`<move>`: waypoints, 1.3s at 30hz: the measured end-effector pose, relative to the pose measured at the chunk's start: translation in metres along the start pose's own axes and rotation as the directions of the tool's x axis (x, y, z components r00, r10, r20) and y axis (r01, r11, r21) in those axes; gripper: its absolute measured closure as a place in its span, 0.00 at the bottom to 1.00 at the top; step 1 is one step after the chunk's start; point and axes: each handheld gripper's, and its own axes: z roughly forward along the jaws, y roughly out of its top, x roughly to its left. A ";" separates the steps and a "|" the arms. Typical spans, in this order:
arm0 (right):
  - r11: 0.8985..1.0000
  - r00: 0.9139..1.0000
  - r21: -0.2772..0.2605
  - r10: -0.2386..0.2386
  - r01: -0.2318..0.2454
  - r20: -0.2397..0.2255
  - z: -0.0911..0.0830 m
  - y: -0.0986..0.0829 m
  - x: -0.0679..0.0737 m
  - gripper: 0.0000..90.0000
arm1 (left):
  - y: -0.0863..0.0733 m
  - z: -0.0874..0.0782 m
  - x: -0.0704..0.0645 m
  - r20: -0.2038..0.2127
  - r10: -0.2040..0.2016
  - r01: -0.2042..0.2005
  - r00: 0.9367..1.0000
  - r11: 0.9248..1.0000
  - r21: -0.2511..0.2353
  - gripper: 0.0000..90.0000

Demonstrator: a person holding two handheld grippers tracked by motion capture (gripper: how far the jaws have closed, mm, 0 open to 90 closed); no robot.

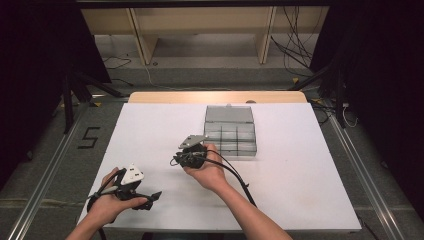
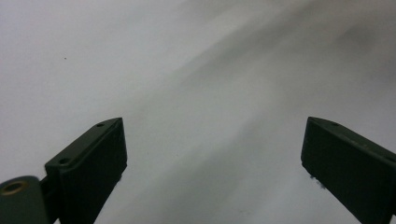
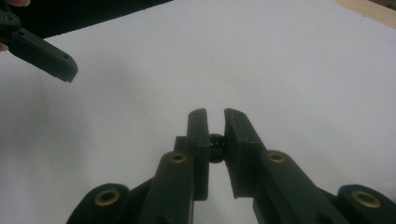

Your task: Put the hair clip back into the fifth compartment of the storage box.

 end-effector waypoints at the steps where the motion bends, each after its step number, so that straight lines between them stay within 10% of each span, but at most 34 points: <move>1: 1.000 1.000 -0.001 0.006 -0.006 0.001 0.000 0.000 0.000 0.90 | 0.000 0.000 0.000 0.000 0.000 0.000 1.000 1.000 0.000 0.07; 39: 1.000 0.999 -0.002 0.026 -0.026 0.033 -0.019 -0.009 -0.013 0.90 | 0.000 0.000 0.000 -0.001 -0.001 0.001 1.000 1.000 0.002 0.08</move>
